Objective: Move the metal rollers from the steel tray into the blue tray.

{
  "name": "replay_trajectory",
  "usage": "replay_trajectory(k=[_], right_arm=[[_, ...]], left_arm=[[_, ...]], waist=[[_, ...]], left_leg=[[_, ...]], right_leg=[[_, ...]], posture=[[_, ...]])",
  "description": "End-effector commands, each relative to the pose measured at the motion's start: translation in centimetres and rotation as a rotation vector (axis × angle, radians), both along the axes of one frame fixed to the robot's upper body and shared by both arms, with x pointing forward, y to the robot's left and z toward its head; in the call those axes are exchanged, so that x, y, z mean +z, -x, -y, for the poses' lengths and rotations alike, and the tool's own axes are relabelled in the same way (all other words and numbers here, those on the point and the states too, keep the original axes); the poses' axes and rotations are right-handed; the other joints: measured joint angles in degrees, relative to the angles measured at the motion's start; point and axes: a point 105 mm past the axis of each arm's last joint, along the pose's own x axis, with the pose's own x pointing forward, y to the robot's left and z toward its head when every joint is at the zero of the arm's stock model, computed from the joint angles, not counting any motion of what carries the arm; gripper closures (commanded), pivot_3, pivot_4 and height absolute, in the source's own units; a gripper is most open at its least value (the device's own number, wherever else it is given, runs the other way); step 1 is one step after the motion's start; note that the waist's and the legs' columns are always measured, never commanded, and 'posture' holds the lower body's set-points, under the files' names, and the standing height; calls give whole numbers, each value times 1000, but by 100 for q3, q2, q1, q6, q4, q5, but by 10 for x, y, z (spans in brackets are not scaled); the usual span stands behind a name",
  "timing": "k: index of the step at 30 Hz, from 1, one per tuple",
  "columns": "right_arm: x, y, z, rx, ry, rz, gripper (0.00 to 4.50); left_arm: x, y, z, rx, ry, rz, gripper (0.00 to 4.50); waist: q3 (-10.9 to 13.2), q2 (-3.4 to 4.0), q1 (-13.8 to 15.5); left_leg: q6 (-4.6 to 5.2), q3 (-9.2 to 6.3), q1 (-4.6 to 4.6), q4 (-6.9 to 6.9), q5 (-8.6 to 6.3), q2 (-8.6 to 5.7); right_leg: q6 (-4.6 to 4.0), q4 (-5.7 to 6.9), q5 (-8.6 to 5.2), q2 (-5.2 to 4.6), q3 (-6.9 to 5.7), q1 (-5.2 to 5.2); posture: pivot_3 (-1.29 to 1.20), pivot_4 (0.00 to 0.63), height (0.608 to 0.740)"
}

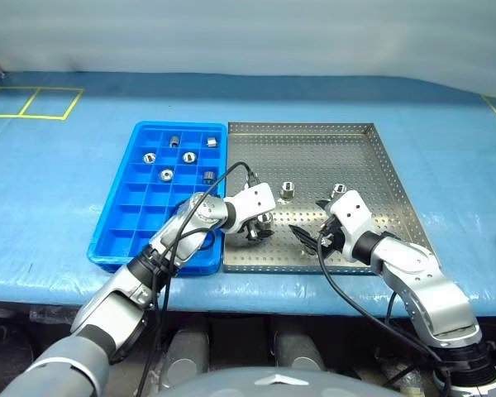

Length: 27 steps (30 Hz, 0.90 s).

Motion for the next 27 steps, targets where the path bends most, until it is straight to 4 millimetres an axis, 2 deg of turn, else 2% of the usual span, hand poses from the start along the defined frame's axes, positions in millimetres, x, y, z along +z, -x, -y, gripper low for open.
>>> replay_trajectory(k=[1, 4, 6, 8, 9, 14, 19, 22, 27], right_arm=[[15, 1, -4, 13, -1, 76, 0], [16, 1, -6, 21, -3, 77, 0], [15, 1, -7, 27, -4, 76, 0], [14, 1, -8, 32, -3, 73, 0], [13, 1, -10, 38, -5, 69, 0], [6, 1, -20, 84, -20, 31, 0], [2, -1, -28, 126, -21, 12, 0], [3, -2, -30, 146, -16, 12, 0], [5, -4, -33, 193, -8, 16, 0]], left_arm=[[-6, 2, -1, -1, -16, -15, 1889], [-5, 3, -1, -3, -4, -22, 1889], [-3, 4, 0, -3, 17, -24, 2213], [-1, 4, 0, -3, 28, -23, 2738], [2, 5, 1, -7, 44, -21, 2793], [26, 15, 9, -32, 198, -36, 2793], [46, 20, 0, 0, 279, -1, 2793], [63, 21, -12, 58, 333, 51, 2793], [78, 16, -57, 267, 303, 187, 2793]], waist=[[0, 0, -1], [-1, 1, -3], [-1, 1, -4], [0, 1, -4], [0, 1, -5], [0, 0, -20], [1, -1, -1], [1, -1, 9], [1, -2, 42]], left_leg=[[0, 0, 1, 0, 0, 0], [0, 0, 2, 0, 0, 0], [0, 0, 1, 0, 0, 0], [0, 0, 1, 0, 0, 0], [0, -1, 1, 0, 0, 0], [0, -3, -1, -2, 0, 1], [0, -4, -4, 0, 0, 0], [0, -4, -3, -1, 0, 0], [0, -10, -2, -4, 0, 2]], right_leg=[[0, 0, 0, 0, 0, 1], [0, 0, 0, 0, 0, 2], [0, 0, 0, 0, 0, 2], [0, 0, 0, 0, 0, 2], [0, 0, 0, 0, 0, 2], [-1, 0, 0, 1, -1, -1], [0, 0, 0, 1, -1, -2], [0, 1, 0, 0, -1, -2], [-1, 1, 0, 3, -3, -2]], posture=[[25, 150, 740], [25, 150, 740], [32, 150, 740], [36, 150, 740], [36, 150, 740], [51, 150, 740], [79, 150, 740], [107, 150, 740], [159, 150, 740]])
